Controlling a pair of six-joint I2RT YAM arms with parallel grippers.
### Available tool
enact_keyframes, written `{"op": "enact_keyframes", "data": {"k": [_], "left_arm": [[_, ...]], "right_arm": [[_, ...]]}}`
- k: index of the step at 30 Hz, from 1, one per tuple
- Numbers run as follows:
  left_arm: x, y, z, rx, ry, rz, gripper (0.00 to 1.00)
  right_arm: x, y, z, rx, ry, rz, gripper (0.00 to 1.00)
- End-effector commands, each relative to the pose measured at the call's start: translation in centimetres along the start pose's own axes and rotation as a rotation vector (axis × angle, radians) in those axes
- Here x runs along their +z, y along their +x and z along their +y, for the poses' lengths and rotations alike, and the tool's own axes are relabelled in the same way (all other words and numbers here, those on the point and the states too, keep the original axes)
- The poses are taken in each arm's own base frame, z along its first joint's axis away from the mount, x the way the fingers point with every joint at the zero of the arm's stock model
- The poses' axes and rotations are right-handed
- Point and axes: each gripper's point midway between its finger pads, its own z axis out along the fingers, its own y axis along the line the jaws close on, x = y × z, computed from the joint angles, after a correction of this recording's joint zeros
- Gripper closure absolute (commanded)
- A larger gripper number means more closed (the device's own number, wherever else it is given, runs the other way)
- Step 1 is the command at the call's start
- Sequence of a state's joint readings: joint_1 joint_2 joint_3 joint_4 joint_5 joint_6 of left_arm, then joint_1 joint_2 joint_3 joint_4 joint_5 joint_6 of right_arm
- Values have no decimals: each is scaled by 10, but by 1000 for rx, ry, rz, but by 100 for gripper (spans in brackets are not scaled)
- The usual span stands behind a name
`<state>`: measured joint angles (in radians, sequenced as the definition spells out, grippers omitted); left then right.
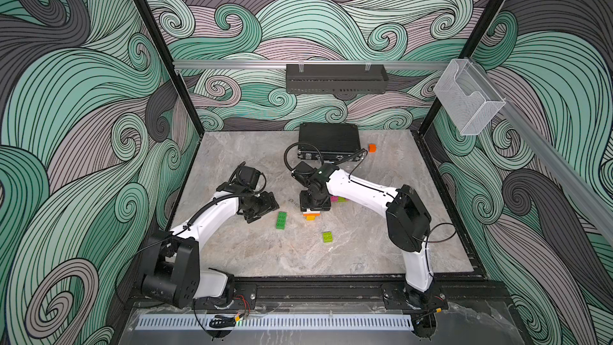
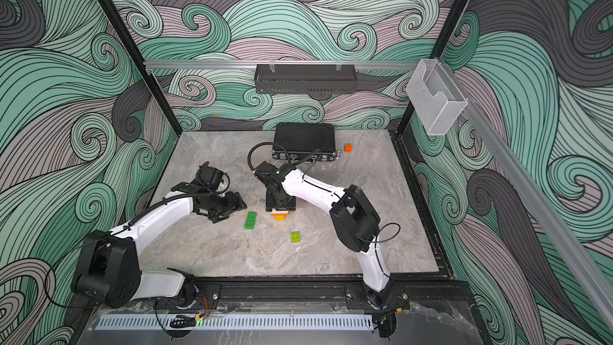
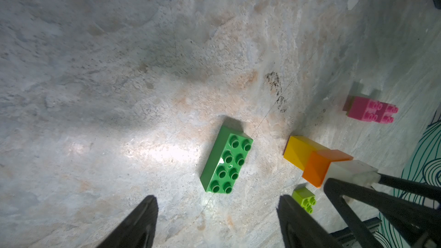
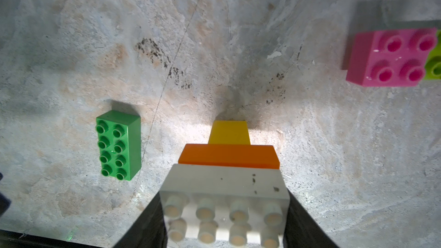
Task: Assemble a carrot with lego
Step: Assemble the lego brick with the lego brick.
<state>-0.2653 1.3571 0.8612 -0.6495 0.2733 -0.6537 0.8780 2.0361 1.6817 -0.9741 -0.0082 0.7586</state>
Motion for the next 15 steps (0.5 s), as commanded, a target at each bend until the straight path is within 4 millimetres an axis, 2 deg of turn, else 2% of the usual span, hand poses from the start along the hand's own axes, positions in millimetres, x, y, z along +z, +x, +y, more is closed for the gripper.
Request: {"op": "enact_keyframes", "data": {"k": [1,5,15], "left_arm": [[-5,-2,-5,21,11,-16,20],[-5,-2,-4,20,8,-15,20],[-4,-3,-5,20,8,-12,20]], "right_arm": [[-6,1,-3,-29,41,-6,56],[-19,-10,1,-46,33,-52,56],[-12,-4,-2,-35,39,-23,55]]}}
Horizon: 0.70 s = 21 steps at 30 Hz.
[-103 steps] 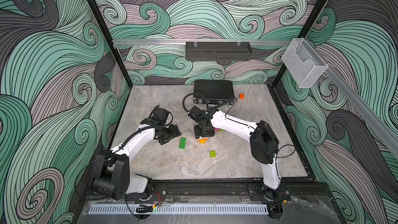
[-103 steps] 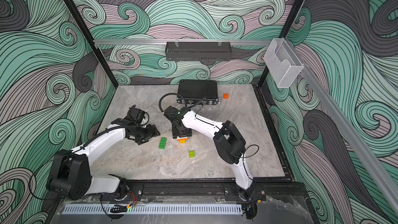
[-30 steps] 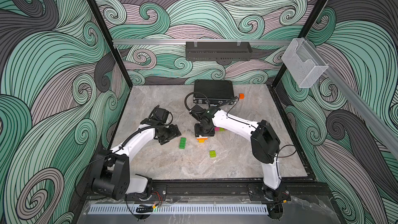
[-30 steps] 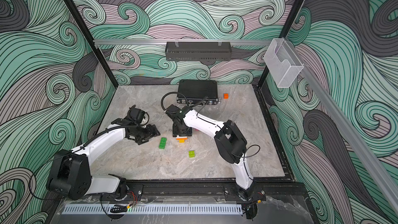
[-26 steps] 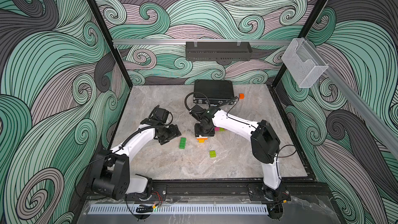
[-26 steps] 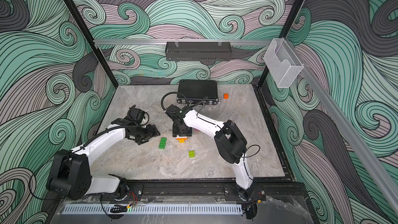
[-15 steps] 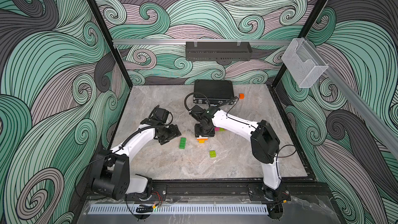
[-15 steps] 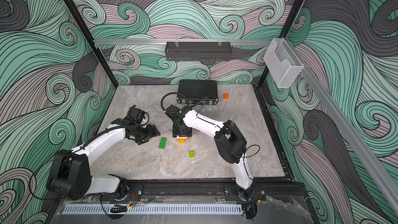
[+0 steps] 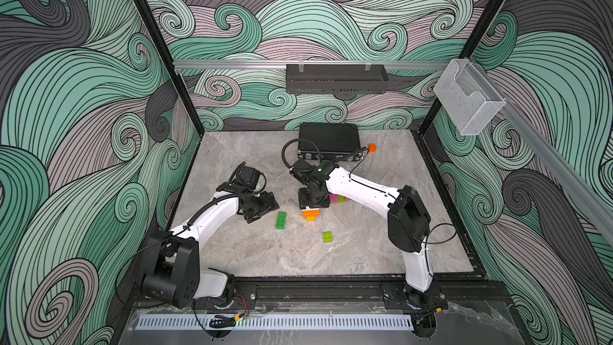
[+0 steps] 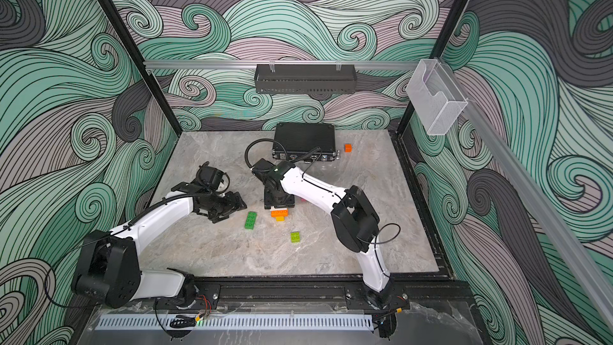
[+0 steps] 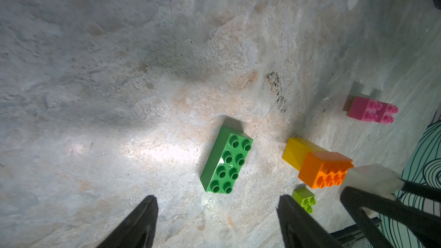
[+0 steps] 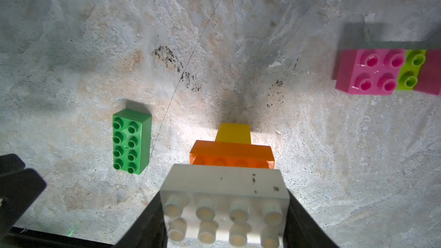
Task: Assemble a carrot with lego
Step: Assemble the lego brick with the lego brick.
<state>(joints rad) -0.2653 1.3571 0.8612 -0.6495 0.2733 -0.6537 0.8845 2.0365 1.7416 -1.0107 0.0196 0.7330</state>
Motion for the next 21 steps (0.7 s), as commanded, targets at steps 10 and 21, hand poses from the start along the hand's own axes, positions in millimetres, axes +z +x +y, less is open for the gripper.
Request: {"op": "enact_keyframes", "data": {"k": [10,21], "left_arm": [[-4,-3,-5,21,7,-12,20],[-4,-3,-5,19,6,-10,20]], "right_arm": [[18,10,-10,15,54,55,56],[18,15,-11,29,63,68,57]]}}
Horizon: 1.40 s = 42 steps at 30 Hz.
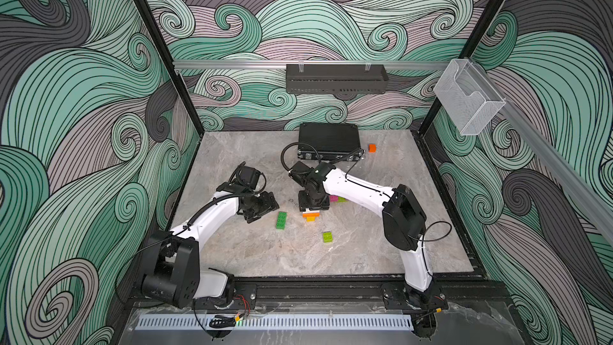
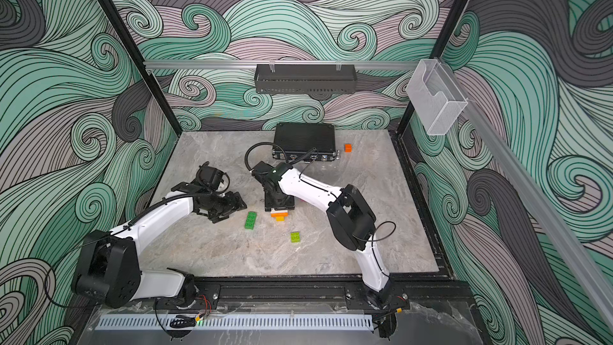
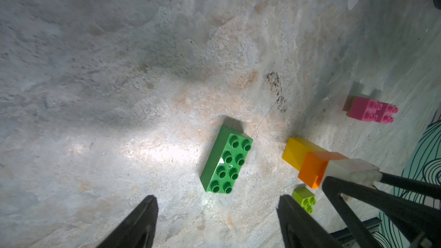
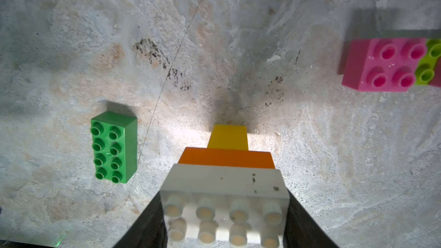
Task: Assemble a carrot with lego
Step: Assemble the lego brick with the lego brick.
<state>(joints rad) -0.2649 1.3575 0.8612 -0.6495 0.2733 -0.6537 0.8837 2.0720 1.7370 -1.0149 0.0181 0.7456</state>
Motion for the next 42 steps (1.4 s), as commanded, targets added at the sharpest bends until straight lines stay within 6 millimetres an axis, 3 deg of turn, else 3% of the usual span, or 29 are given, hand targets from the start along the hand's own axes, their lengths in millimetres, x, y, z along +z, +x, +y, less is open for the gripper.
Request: {"op": "enact_keyframes", "data": {"k": [1,27,42], "left_arm": [[-3,-3,-5,18,8,-10,20],[-3,-3,-6,17,16,-10,20],[-4,-3,-6,15,15,-9,20]], "right_arm": [[3,11,-7,16,34,33,57],[-17,4,-6,23,60,-39,57],[0,18,-5,40,42,27,57]]}}
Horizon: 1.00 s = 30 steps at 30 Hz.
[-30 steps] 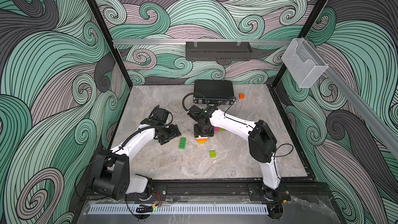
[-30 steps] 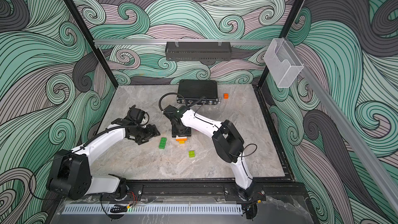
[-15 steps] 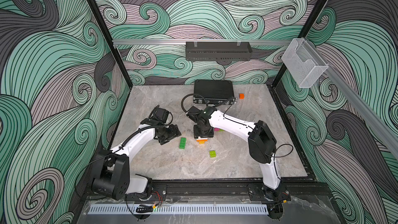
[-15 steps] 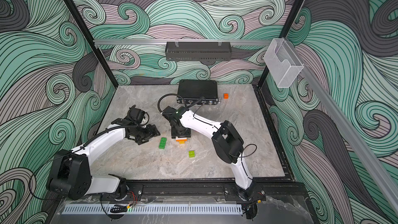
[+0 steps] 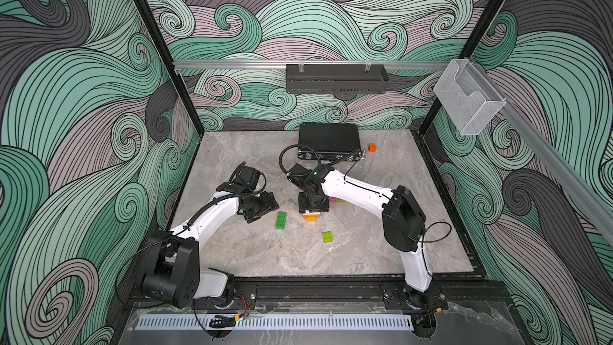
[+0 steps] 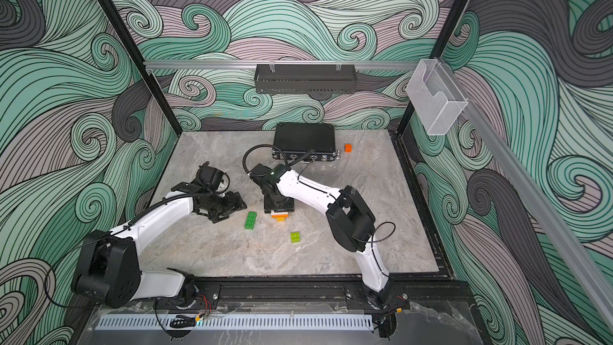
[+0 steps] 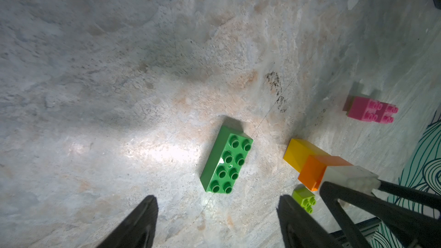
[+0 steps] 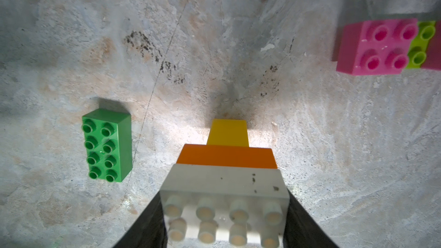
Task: Assemble a carrot with lego
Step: Assemble the lego brick with the lego brick.
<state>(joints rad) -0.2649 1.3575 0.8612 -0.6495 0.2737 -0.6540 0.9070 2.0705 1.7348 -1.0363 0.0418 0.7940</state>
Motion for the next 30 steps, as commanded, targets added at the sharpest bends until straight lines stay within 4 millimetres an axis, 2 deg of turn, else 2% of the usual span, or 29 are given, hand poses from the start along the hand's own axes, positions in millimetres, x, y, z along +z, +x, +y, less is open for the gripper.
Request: {"op": "enact_keyframes", "data": {"k": [1,9,13,19,30], "left_arm": [[-4,-3,-6,16,16,-9,20],[-3,-3,-7,16,15,-9,20],[-3,-4,-7,15,12,-6,20],[-2,-3,-6,14,11,-3,20],[-2,-4,-6,10,9,-5,20]], "right_arm": [[4,11,-6,16,15,34,57],[15,16,-13,29,46,62,57],[25,27,-19,51,65,113,56],[12,22,-21,84,63,80,55],[-4,11,-7,98,42,36,51]]}}
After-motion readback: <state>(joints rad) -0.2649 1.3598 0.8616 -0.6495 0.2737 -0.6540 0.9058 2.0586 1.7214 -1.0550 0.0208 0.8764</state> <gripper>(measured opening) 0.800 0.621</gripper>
